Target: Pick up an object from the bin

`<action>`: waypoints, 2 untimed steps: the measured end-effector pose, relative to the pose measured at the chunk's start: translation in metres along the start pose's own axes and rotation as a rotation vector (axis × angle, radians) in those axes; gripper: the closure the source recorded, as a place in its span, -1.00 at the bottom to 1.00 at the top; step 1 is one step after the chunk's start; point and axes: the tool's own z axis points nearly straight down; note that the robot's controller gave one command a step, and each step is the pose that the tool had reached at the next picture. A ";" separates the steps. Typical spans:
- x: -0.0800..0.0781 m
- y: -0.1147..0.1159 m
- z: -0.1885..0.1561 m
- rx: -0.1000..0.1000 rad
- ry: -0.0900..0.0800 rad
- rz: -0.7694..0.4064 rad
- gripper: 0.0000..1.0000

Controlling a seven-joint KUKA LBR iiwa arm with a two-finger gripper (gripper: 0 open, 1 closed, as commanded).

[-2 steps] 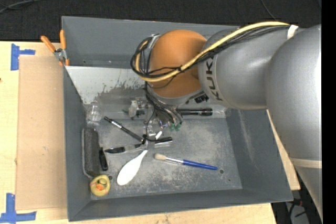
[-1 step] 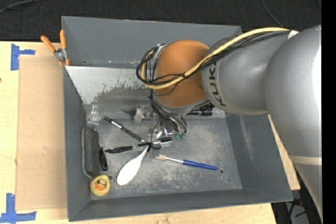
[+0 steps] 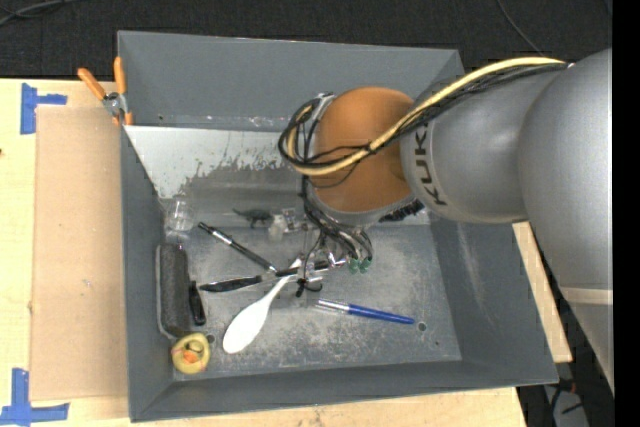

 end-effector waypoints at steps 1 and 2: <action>0.001 0.003 0.039 -0.001 -0.002 -0.097 -1.00; 0.006 0.029 0.036 -0.001 -0.003 -0.112 1.00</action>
Offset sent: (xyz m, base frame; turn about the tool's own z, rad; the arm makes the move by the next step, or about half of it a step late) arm -0.0115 0.0265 -0.0358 -0.1133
